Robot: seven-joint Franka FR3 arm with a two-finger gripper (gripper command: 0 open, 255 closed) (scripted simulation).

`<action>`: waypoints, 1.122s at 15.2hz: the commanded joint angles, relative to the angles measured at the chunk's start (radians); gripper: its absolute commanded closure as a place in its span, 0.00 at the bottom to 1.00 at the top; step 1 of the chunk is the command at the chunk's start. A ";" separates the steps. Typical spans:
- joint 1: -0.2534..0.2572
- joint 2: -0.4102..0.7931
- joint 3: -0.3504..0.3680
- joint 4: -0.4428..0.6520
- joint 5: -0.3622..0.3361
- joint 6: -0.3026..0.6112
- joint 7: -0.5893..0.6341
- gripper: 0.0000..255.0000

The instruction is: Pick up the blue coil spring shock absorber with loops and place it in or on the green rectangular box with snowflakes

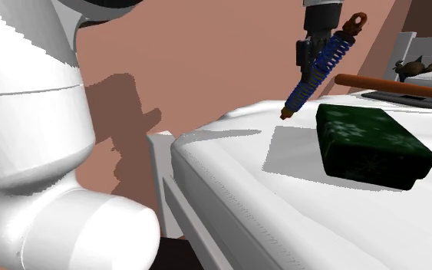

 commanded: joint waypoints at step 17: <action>-0.233 0.228 -0.088 0.124 0.190 0.030 -0.304 1.00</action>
